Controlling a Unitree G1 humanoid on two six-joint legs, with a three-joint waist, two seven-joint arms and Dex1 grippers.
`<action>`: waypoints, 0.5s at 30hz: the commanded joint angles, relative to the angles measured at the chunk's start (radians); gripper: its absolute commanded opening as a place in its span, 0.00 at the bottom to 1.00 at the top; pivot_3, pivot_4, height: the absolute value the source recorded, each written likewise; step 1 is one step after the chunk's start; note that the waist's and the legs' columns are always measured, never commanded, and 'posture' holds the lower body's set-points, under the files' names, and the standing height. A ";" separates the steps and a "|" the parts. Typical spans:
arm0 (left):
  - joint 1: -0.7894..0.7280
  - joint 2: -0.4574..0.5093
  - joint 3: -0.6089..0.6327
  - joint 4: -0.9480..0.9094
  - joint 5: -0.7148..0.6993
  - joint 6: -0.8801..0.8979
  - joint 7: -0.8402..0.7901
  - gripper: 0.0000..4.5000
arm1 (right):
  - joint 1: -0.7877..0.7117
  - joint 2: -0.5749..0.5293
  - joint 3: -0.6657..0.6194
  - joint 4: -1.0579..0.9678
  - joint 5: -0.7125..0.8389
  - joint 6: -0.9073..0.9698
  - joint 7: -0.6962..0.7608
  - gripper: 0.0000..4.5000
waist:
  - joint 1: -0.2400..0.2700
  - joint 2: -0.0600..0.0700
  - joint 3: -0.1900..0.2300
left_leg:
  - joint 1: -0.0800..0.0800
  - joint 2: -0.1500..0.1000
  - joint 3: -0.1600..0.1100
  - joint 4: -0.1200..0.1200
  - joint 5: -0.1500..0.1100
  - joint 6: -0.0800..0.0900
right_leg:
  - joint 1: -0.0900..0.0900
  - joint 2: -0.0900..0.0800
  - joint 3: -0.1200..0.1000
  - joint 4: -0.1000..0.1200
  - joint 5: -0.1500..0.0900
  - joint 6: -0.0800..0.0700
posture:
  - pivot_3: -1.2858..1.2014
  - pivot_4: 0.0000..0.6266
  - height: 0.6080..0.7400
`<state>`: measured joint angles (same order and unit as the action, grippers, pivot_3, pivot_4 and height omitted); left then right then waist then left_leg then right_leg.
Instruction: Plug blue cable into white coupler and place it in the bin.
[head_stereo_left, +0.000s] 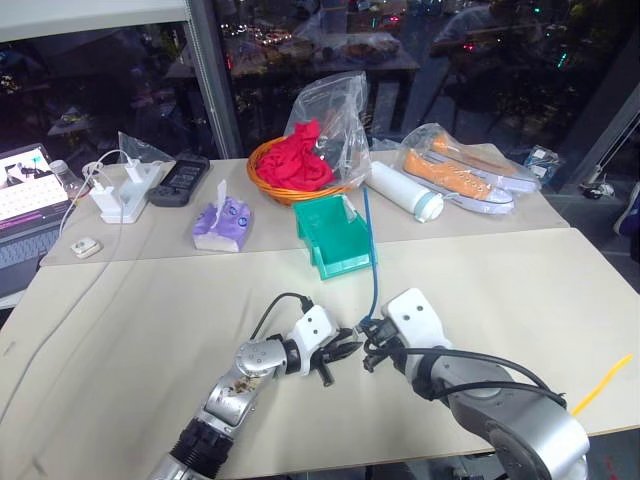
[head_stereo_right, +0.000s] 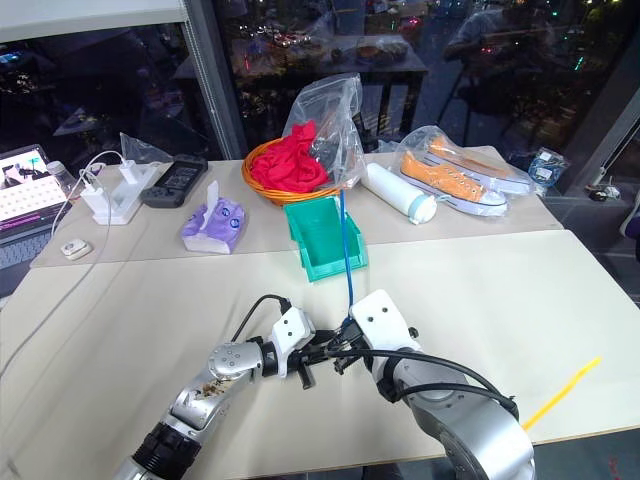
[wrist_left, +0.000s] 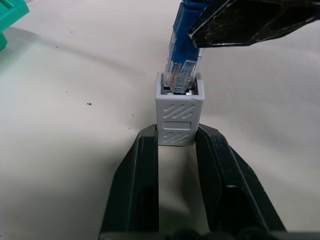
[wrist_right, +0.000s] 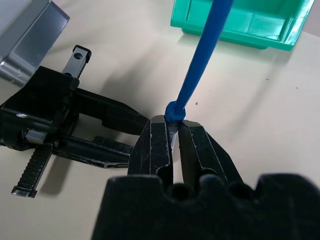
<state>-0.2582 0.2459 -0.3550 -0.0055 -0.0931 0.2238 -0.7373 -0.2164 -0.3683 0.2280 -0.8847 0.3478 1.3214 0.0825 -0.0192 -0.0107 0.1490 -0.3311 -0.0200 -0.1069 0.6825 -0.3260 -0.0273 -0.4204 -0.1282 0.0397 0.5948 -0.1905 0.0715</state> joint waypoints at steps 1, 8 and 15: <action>0.011 -0.003 -0.005 -0.040 -0.009 -0.008 -0.008 0.13 | 0.004 0.011 0.044 0.080 -0.012 0.056 -0.005 0.00 | 0.000 0.000 0.000 | 0.000 0.000 0.000 0.000 0.000 0.000 | 0.000 0.000 0.000 0.000 0.000 0.000 | 0.52 0.24 0.94; 0.016 0.002 -0.003 -0.047 -0.011 -0.004 -0.004 0.13 | 0.010 0.010 0.064 0.089 -0.015 0.078 0.006 0.00 | -0.002 0.001 -0.002 | 0.001 0.000 0.000 -0.001 0.000 0.000 | 0.000 0.000 0.000 0.000 0.000 0.000 | 0.52 0.24 0.94; 0.019 0.008 0.001 -0.053 -0.013 0.001 -0.006 0.13 | 0.040 -0.001 0.045 0.078 -0.022 0.073 0.013 0.00 | -0.004 0.001 -0.004 | 0.002 0.000 0.000 -0.002 0.000 0.000 | 0.000 0.000 0.000 0.000 0.000 0.000 | 0.52 0.24 0.94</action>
<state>-0.2518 0.2535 -0.3563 -0.0128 -0.0929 0.2301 -0.7351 -0.2259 -0.3516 0.2512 -0.8662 0.3266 1.3313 0.0856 -0.0229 -0.0094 0.1448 -0.3296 -0.0200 -0.1069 0.6801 -0.3260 -0.0273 -0.4203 -0.1281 0.0397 0.5947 -0.1910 0.0710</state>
